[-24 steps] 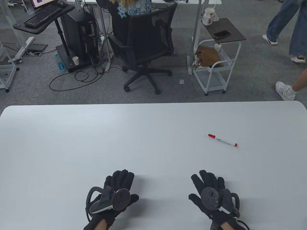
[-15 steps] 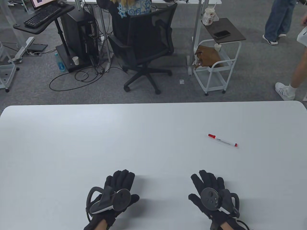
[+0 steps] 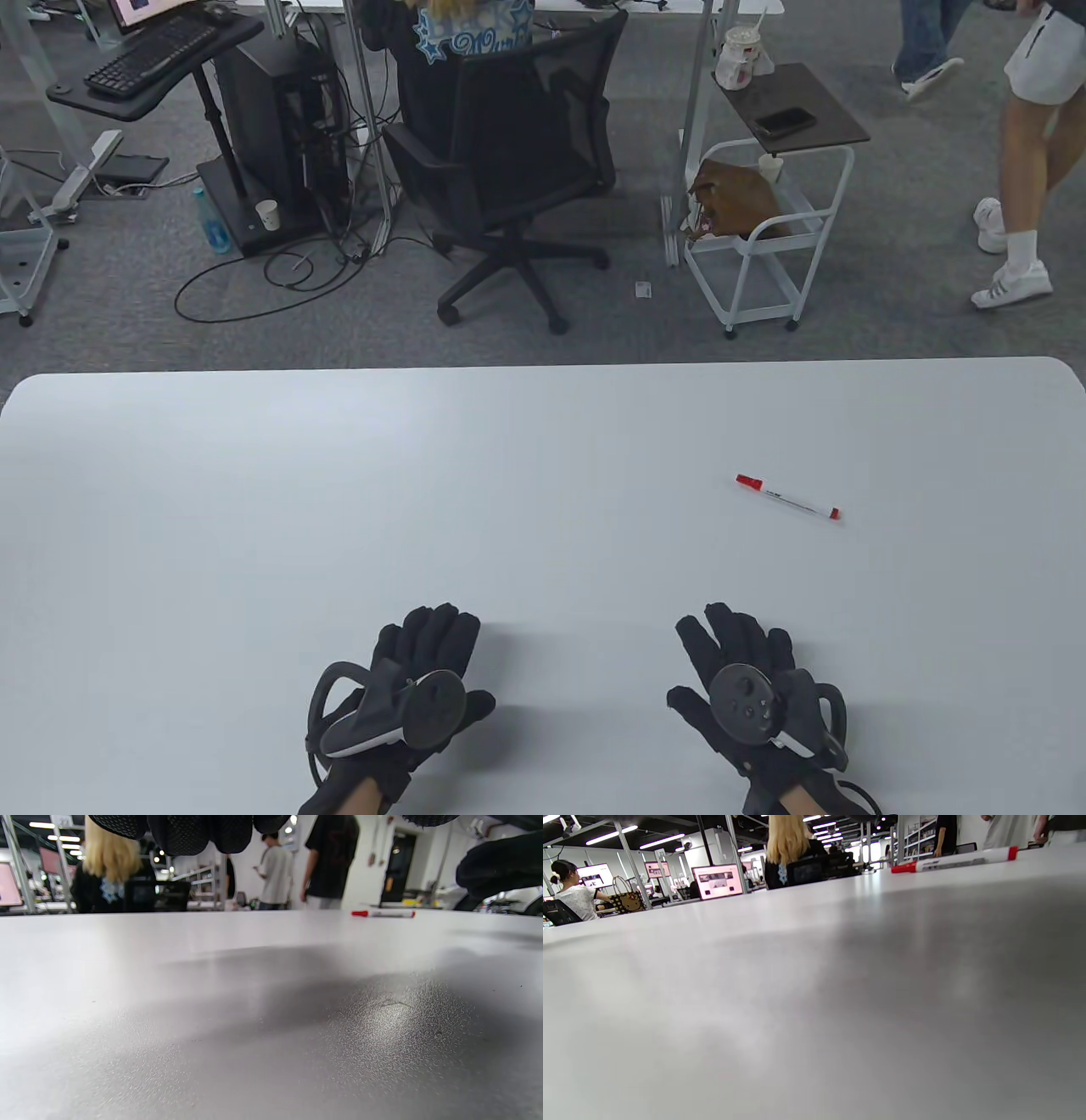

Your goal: Remove marker cap from marker with left hand

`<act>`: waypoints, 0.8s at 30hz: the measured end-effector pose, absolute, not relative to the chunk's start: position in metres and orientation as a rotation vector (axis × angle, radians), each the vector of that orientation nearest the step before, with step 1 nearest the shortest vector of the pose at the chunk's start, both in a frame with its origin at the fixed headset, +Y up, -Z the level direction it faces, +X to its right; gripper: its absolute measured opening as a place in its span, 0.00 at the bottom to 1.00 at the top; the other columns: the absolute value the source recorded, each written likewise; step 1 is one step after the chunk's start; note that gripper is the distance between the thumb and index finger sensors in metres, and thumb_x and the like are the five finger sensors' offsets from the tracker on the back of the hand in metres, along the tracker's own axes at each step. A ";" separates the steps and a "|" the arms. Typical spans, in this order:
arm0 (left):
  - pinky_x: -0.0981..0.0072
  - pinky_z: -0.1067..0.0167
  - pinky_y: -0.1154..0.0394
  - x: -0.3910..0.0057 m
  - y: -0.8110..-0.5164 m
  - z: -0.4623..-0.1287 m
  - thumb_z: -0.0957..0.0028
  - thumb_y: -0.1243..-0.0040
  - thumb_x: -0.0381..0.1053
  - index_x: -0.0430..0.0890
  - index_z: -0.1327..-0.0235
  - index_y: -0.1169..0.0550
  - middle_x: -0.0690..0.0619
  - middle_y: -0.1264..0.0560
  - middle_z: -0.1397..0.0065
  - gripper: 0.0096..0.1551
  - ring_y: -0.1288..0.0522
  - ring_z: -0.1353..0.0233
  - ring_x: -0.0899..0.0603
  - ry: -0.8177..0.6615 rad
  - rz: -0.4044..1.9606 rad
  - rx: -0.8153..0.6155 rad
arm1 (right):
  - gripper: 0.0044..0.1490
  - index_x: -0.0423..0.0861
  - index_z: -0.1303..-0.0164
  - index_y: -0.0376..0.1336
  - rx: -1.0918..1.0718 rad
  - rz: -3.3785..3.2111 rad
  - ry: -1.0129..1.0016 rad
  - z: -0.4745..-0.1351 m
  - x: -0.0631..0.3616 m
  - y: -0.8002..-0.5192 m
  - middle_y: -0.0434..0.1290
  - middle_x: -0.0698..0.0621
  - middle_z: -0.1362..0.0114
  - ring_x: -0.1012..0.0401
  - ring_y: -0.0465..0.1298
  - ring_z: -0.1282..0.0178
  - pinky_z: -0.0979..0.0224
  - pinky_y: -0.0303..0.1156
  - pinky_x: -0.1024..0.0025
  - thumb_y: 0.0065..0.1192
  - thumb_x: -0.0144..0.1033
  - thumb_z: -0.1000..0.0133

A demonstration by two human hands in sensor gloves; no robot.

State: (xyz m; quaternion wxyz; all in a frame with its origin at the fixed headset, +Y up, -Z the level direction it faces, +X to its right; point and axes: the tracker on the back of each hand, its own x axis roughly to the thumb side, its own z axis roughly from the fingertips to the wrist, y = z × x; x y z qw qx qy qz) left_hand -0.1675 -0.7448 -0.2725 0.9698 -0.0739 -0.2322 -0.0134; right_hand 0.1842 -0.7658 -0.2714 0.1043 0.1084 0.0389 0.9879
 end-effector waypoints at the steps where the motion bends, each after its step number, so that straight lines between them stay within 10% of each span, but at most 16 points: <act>1: 0.31 0.23 0.48 -0.168 -0.745 -0.273 0.42 0.66 0.74 0.44 0.12 0.56 0.36 0.52 0.10 0.54 0.48 0.13 0.26 -0.469 -0.027 -0.146 | 0.50 0.62 0.18 0.38 0.317 2.912 0.119 -0.271 0.184 -0.766 0.41 0.44 0.12 0.41 0.48 0.12 0.18 0.41 0.35 0.44 0.66 0.49; 17: 0.31 0.23 0.48 -0.163 -0.748 -0.272 0.42 0.66 0.74 0.44 0.12 0.56 0.36 0.52 0.10 0.54 0.48 0.13 0.25 -0.488 -0.029 -0.154 | 0.49 0.64 0.18 0.39 0.122 3.040 -0.062 -0.297 0.204 -0.738 0.42 0.46 0.11 0.42 0.49 0.11 0.16 0.43 0.36 0.47 0.64 0.49; 24: 0.31 0.23 0.48 -0.161 -0.749 -0.272 0.42 0.66 0.74 0.44 0.12 0.56 0.36 0.51 0.10 0.54 0.47 0.13 0.26 -0.498 -0.033 -0.162 | 0.49 0.74 0.22 0.34 -0.415 2.721 0.071 -0.384 0.273 -0.686 0.34 0.53 0.10 0.47 0.40 0.08 0.12 0.35 0.39 0.53 0.60 0.47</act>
